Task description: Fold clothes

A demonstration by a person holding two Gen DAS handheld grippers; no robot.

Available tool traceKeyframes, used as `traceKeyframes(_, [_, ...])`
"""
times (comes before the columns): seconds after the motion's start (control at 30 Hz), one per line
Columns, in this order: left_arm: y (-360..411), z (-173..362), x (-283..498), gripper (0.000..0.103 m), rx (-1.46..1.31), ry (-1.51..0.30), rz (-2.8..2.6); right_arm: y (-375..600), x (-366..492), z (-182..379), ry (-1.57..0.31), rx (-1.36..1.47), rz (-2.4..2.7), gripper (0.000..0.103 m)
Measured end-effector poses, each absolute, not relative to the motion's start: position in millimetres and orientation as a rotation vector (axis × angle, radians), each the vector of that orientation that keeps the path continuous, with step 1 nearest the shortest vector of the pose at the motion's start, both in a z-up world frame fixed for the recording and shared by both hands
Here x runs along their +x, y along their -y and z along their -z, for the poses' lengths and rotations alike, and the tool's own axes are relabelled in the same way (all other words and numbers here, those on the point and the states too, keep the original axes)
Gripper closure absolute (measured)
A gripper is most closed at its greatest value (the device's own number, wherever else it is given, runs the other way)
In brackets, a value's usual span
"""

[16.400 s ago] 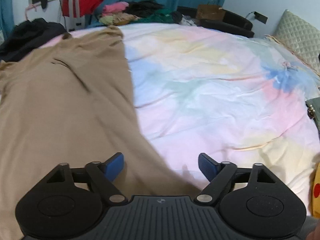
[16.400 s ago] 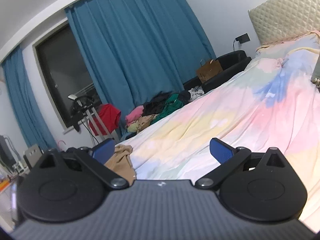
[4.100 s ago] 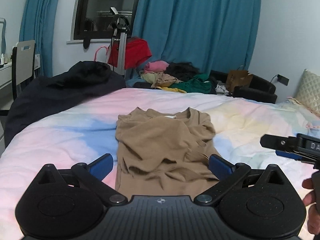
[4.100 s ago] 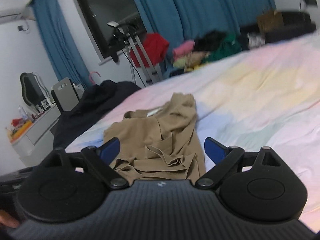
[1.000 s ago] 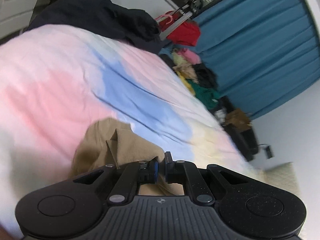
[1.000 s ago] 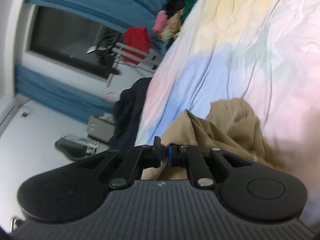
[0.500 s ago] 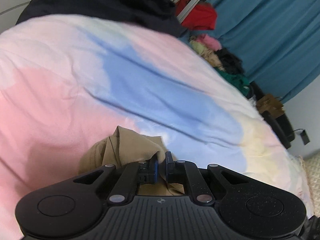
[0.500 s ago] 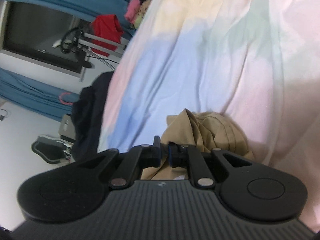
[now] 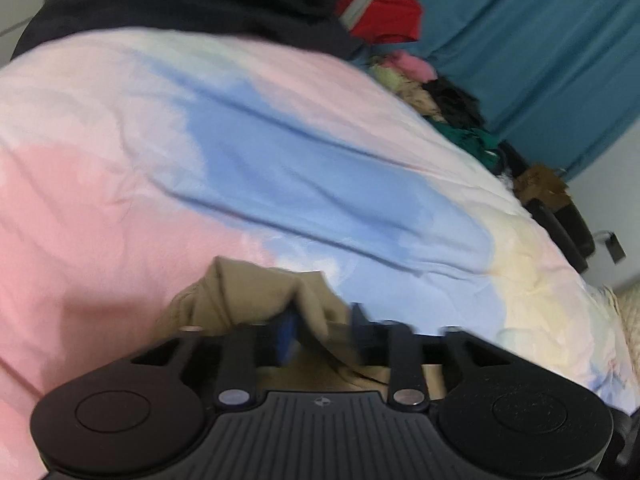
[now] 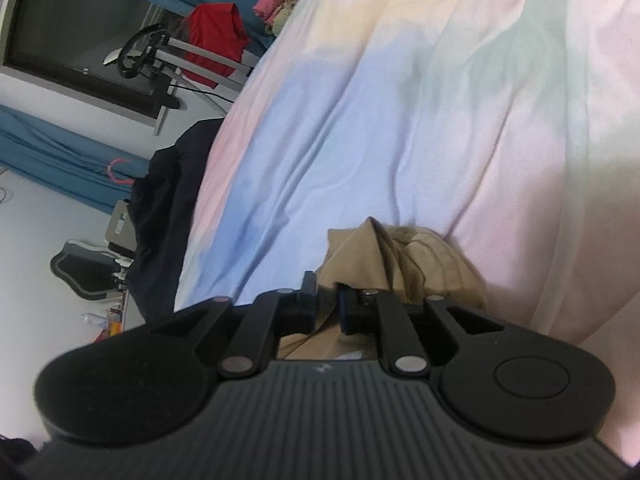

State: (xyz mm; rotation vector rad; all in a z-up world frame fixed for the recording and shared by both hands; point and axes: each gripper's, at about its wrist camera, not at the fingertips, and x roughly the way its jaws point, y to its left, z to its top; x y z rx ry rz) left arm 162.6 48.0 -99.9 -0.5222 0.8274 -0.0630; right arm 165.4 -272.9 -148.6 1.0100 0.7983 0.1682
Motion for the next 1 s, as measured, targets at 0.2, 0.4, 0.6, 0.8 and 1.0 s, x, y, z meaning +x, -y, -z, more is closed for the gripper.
traceKeyframes(0.2, [-32,64,130,0.016,-0.351,-0.662,0.068,253,149,104,-0.648,0.845,-0.290,0.008])
traceKeyframes(0.4, [-29,64,118,0.007,-0.247,-0.671,0.083,226,132,78,-0.575,0.526,-0.278,0.023])
traceKeyframes(0.6, [-17,97,140,0.008,-0.103,-0.764,0.073,205,159,104,-0.699,0.290,-0.213,0.053])
traceKeyframes(0.8, [-7,110,149,0.007,-0.041,-0.777,0.055,197,179,121,-0.726,0.239,-0.180,0.059])
traceKeyframes(1.0, [-8,101,138,0.008,-0.044,-0.763,0.057,195,157,109,-0.697,0.233,-0.173,0.057])
